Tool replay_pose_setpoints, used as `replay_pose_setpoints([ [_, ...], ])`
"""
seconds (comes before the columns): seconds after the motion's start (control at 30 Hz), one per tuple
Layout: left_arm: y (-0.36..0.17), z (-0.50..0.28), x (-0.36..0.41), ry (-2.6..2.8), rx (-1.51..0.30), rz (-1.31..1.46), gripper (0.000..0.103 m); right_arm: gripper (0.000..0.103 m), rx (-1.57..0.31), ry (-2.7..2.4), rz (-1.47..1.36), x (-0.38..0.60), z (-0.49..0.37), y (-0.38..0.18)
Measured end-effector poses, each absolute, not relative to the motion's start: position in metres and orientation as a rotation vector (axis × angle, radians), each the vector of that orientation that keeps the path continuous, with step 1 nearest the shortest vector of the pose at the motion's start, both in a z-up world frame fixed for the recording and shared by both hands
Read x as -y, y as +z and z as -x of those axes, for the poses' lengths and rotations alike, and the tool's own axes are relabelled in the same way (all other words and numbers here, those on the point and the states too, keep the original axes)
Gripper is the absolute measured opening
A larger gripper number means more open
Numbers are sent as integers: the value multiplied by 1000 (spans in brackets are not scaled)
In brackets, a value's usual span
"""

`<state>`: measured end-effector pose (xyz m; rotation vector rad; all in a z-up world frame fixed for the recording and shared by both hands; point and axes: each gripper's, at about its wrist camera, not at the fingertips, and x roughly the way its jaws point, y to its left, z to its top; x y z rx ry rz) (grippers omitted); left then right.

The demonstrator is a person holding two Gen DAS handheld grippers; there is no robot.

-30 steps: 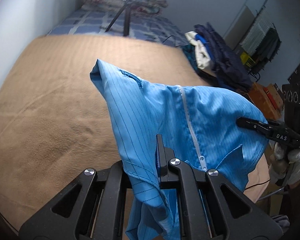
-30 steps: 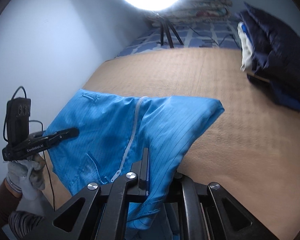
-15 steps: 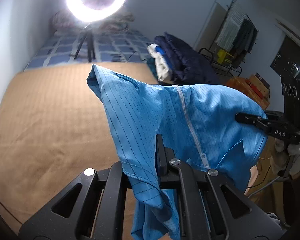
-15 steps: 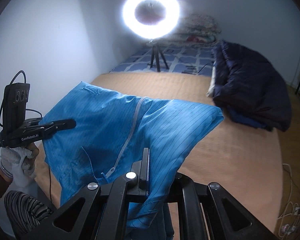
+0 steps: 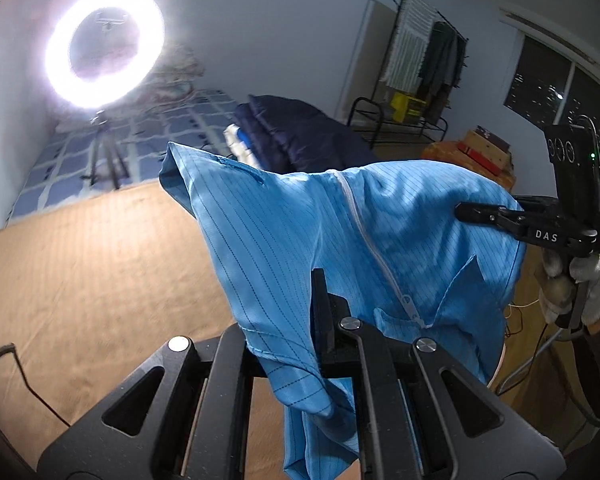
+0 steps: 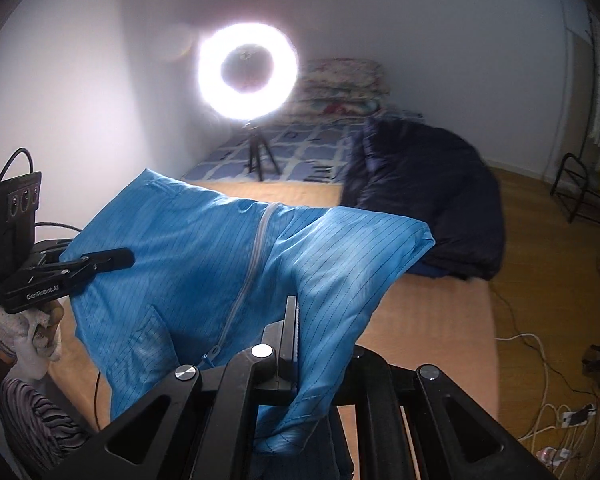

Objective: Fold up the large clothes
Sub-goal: 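Lift the folded jacket with both tools and carry it to the navy clothes stack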

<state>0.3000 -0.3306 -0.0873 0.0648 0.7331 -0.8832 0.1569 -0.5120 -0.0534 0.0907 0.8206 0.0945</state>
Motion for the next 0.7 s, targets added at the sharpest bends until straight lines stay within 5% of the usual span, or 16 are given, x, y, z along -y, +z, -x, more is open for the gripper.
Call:
replay_pose_setpoints([
  [0.7, -54, -489, 469, -989, -677, 33, 5, 4, -655, -68, -242, 672, -283, -28],
])
